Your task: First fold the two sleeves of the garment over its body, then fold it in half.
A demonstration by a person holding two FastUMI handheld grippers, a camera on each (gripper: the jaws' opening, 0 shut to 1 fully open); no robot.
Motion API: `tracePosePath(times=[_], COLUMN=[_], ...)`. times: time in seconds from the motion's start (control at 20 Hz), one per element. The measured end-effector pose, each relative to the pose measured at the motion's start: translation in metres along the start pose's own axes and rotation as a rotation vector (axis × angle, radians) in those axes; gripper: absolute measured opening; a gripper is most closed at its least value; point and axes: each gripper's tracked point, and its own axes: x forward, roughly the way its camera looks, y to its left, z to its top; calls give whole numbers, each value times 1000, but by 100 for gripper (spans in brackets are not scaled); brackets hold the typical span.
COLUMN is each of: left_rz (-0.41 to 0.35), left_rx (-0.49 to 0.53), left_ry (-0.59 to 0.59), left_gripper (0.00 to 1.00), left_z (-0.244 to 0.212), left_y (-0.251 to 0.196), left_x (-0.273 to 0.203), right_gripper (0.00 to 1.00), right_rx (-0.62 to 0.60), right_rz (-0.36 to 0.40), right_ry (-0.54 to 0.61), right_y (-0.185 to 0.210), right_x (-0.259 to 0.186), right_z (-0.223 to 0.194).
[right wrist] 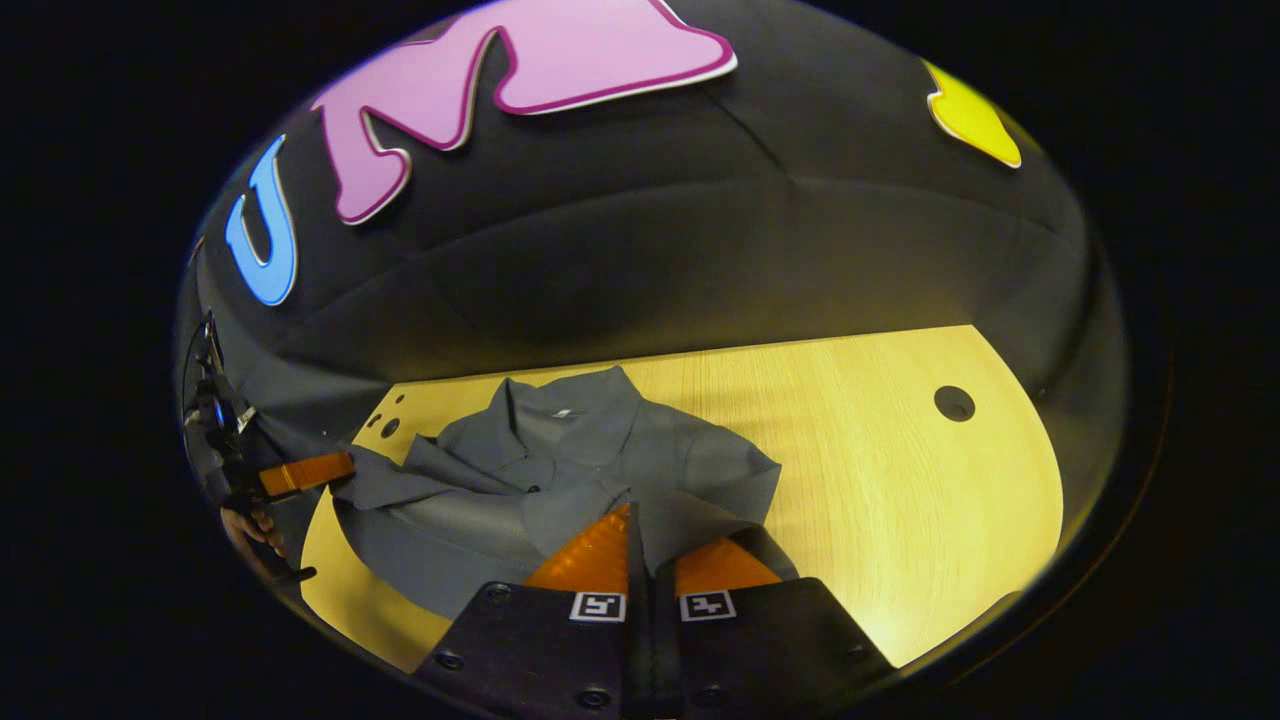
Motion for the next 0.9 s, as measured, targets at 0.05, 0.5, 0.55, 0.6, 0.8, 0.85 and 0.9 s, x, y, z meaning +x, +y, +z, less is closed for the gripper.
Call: tracePosePath(times=[0.05,0.5,0.55,0.6,0.8,0.85,0.9], left_rz=[8,112,107,99,93,94,97], left_rx=[0,114,128,142,180,200,224], left_ry=[6,12,10,4,-43,-58,-75], left_gripper=[5,33,42,59,92,95,92], left_z=[-4,-9,-7,-2,14,19,23], left_y=[2,9,6,0,-10,-12,-14], left_x=[8,27,27,17,-15,-27,-38], right_gripper=[5,57,71,75,99,99,99], right_rx=[-8,-69,-85,-95,-97,-108,-117], right_rz=[-1,-7,-17,-20,-20,-35,-47], right_ry=[10,52,46,37,4,-15,-34], right_y=[-2,2,1,0,5,2,2], right_x=[7,27,24,21,0,-9,-19], right_z=[-2,-14,-12,-9,2,7,12])
